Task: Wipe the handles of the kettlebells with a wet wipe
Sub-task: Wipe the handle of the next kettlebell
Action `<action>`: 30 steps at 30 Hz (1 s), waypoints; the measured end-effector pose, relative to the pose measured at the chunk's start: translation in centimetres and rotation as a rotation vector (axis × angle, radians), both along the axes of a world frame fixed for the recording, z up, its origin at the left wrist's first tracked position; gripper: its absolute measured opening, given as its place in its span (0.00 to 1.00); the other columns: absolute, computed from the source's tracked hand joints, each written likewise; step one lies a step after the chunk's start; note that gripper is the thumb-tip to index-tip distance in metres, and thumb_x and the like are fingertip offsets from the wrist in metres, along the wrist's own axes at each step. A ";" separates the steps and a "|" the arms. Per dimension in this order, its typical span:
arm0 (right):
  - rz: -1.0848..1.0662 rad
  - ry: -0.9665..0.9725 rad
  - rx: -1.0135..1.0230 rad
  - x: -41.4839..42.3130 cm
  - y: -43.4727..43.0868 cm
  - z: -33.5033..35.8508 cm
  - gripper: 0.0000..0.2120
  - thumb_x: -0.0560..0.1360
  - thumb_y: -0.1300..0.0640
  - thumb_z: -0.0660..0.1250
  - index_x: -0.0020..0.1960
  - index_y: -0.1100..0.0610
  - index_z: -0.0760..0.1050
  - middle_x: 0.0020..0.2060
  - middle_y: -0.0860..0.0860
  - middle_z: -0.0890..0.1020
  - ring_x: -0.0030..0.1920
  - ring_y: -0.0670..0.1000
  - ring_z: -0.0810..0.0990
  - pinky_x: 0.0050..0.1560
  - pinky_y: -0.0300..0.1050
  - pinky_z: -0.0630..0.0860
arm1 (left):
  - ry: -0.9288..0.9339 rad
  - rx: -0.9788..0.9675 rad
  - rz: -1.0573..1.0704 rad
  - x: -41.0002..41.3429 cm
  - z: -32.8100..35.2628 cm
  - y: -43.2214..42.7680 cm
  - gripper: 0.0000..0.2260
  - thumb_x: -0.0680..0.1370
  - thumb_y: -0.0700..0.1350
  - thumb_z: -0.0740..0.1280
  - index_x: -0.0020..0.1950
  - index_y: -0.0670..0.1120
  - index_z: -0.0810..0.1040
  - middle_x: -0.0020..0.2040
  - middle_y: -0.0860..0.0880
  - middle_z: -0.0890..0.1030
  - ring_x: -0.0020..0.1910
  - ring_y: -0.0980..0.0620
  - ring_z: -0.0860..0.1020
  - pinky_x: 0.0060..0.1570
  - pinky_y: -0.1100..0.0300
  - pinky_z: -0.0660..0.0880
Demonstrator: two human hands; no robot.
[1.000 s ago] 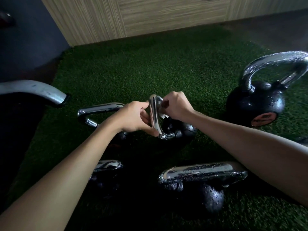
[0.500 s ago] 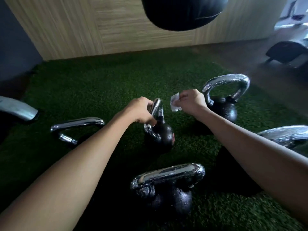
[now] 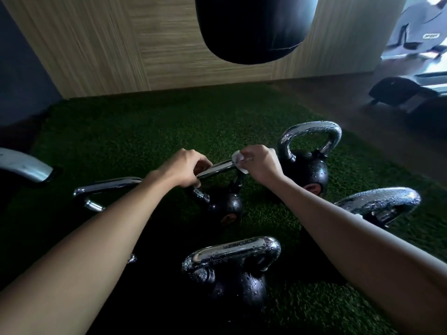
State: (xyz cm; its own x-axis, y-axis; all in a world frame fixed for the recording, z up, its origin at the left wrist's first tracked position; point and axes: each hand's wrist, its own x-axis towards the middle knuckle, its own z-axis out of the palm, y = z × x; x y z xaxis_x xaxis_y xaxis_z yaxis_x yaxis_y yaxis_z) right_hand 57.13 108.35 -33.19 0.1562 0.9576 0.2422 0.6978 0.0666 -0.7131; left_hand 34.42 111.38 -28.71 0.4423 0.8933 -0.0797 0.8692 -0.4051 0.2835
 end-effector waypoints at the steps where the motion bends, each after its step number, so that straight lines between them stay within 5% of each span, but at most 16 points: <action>1: 0.025 -0.032 0.017 0.0 0.0 -0.2 0.04 0.71 0.56 0.76 0.45 0.49 0.85 0.44 0.47 0.87 0.48 0.47 0.84 0.51 0.44 0.78 | -0.036 0.028 0.021 -0.2 -0.4 -0.3 0.30 0.66 0.38 0.82 0.65 0.57 0.81 0.59 0.54 0.84 0.52 0.58 0.79 0.52 0.66 0.73; 6: 0.131 -0.113 -0.002 0.7 0.2 0.2 0.05 0.72 0.55 0.75 0.42 0.45 0.82 0.45 0.45 0.87 0.49 0.46 0.85 0.51 0.44 0.79 | -0.204 0.115 0.101 -0.5 -2.5 -1.8 0.25 0.68 0.33 0.77 0.61 0.53 0.82 0.54 0.53 0.86 0.50 0.58 0.81 0.51 0.68 0.75; 11: 0.215 -0.153 -0.091 1.0 0.7 1.0 0.08 0.77 0.56 0.72 0.41 0.47 0.77 0.39 0.47 0.83 0.31 0.50 0.80 0.29 0.38 0.73 | -0.175 0.217 0.092 0.0 -2.3 -1.6 0.23 0.67 0.32 0.77 0.59 0.51 0.85 0.51 0.50 0.87 0.50 0.52 0.84 0.54 0.59 0.81; 15: 0.180 -0.127 -0.106 1.4 0.8 0.6 0.09 0.77 0.54 0.73 0.40 0.44 0.77 0.41 0.43 0.81 0.47 0.46 0.79 0.40 0.38 0.69 | -0.123 0.210 0.055 0.2 -1.7 -0.5 0.26 0.65 0.33 0.80 0.58 0.53 0.85 0.51 0.50 0.87 0.49 0.51 0.84 0.52 0.57 0.82; 18: 0.131 -0.049 -0.075 1.2 -0.1 -0.7 0.07 0.76 0.52 0.74 0.53 0.46 0.85 0.49 0.44 0.85 0.53 0.45 0.81 0.48 0.39 0.71 | -0.130 0.220 0.045 0.1 -1.6 0.1 0.25 0.65 0.31 0.77 0.56 0.55 0.86 0.50 0.50 0.87 0.48 0.51 0.85 0.50 0.55 0.83; 25: 0.129 -0.080 0.021 0.9 -1.7 -1.4 0.11 0.75 0.52 0.75 0.57 0.47 0.85 0.54 0.46 0.87 0.54 0.46 0.83 0.51 0.41 0.76 | -0.204 0.254 0.030 -0.7 -2.6 -1.6 0.23 0.68 0.31 0.77 0.57 0.52 0.85 0.50 0.50 0.87 0.49 0.52 0.85 0.54 0.57 0.82; 28: 0.153 -0.065 0.031 0.6 -1.7 -1.3 0.07 0.76 0.55 0.74 0.54 0.48 0.86 0.47 0.39 0.84 0.50 0.40 0.80 0.48 0.37 0.75 | -0.222 0.287 0.082 -0.8 -3.2 -2.8 0.22 0.70 0.31 0.76 0.59 0.51 0.85 0.50 0.48 0.87 0.48 0.51 0.85 0.53 0.64 0.79; 30: 0.159 -0.098 0.015 0.3 -1.3 -1.2 0.06 0.76 0.53 0.73 0.52 0.47 0.85 0.47 0.39 0.85 0.50 0.44 0.82 0.48 0.39 0.76 | -0.214 0.283 0.109 -0.9 -3.3 -3.1 0.23 0.70 0.32 0.76 0.61 0.51 0.84 0.51 0.48 0.87 0.49 0.51 0.85 0.53 0.66 0.77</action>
